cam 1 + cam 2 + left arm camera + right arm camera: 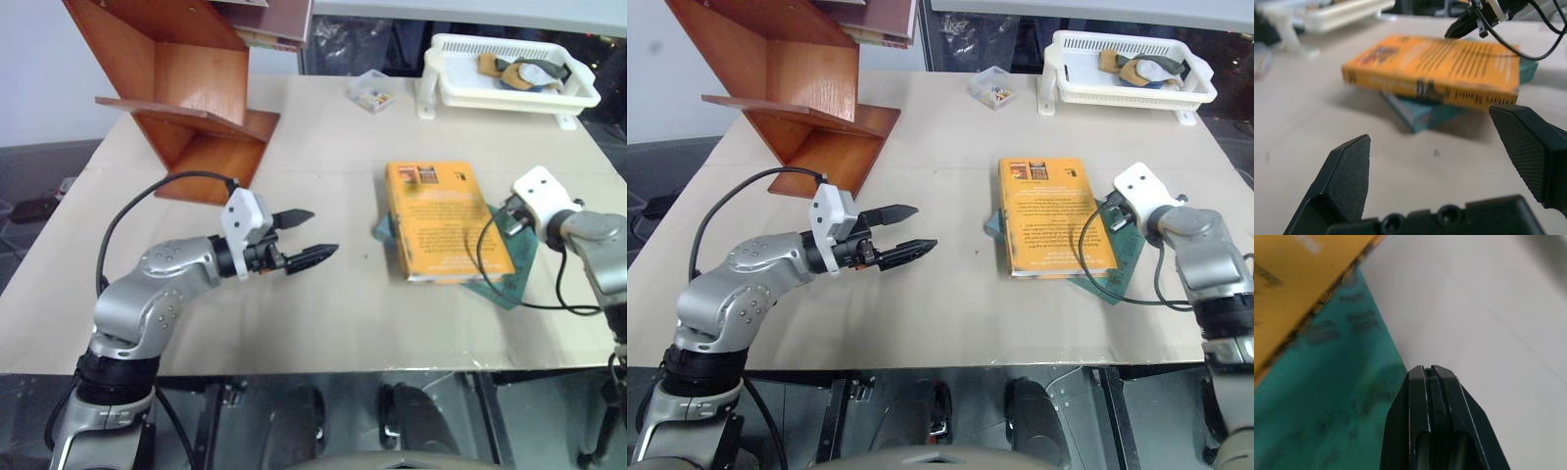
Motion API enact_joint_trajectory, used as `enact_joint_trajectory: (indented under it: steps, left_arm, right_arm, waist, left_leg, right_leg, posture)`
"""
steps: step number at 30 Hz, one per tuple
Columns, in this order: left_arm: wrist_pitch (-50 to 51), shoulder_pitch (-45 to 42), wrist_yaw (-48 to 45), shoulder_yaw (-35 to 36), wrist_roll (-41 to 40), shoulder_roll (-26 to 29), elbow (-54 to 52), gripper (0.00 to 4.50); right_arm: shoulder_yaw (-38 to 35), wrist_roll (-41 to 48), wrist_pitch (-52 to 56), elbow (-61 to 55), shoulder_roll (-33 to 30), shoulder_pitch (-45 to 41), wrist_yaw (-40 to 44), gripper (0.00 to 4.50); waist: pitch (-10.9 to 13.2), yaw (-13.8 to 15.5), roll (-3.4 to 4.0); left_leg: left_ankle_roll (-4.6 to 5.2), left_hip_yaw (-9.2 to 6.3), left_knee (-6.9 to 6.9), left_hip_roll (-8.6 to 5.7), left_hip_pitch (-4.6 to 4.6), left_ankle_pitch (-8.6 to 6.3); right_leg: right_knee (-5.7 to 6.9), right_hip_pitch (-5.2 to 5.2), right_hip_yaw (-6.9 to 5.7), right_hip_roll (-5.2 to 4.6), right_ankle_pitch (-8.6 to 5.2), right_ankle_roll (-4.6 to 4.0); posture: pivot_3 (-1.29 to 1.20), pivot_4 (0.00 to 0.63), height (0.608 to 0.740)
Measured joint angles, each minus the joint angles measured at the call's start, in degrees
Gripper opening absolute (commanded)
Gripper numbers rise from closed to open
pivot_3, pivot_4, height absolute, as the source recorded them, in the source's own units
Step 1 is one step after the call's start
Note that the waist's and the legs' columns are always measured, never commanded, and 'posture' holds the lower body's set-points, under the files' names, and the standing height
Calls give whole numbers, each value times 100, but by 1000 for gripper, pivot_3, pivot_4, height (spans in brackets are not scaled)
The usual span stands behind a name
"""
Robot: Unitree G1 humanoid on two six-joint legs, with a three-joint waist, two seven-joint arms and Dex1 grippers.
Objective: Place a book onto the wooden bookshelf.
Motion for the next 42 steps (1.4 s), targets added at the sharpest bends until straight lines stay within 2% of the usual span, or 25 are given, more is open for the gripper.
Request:
enact_joint_trajectory:
  steps: [6,18,24,32,36,40,42]
  left_arm:
    - [372,303,201,294,-316,92,-380,4500]
    - [122,372,-124,310,-266,330,-412,4500]
    - [54,386,-311,257,-152,448,-392,4500]
    - [-59,402,-496,197,-2,505,-387,4500]
    - [-158,398,-603,24,93,505,-329,4500]
    - [-211,330,-704,20,148,513,-162,4500]
    - [-212,325,-722,21,150,535,-147,4500]
  right_arm:
    - [32,-65,-733,341,115,-161,639,68]
    - [40,-87,-574,-522,514,58,960,68]
    - [-186,-122,-133,-1083,416,369,724,68]
    - [-776,437,1084,-2917,210,1099,871,68]
    - [-633,444,1187,-3072,262,1182,832,68]
    - [-138,209,808,-2640,384,1157,805,68]
    - [-116,188,734,-2616,395,1103,832,68]
  waist:
    - [0,-11,-1]
    - [1,-4,1]
    - [2,9,3]
    - [3,-3,3]
    - [2,2,3]
    - [3,-1,4]
    - [3,-1,3]
  left_leg:
    - [-10,-3,1,6,2,6]
    - [-12,5,0,7,23,6]
    - [-12,5,0,5,15,6]
    - [8,3,0,7,16,-7]
    - [10,4,0,6,17,-8]
    - [11,3,0,6,17,-8]
    - [10,4,0,6,15,-8]
  right_leg:
    - [-2,2,-7,1,1,2]
    - [16,11,-3,-1,-5,-11]
    - [13,8,-4,-5,-6,-12]
    - [14,6,-5,-4,-22,-3]
    - [14,7,-5,-4,-23,-5]
    - [14,6,-5,-3,-24,-6]
    - [12,6,-5,-4,-23,-6]
  posture:
    - [0,150,740]
    - [0,150,740]
    - [0,150,740]
    - [0,150,740]
    - [0,150,740]
    - [0,150,740]
    - [0,150,740]
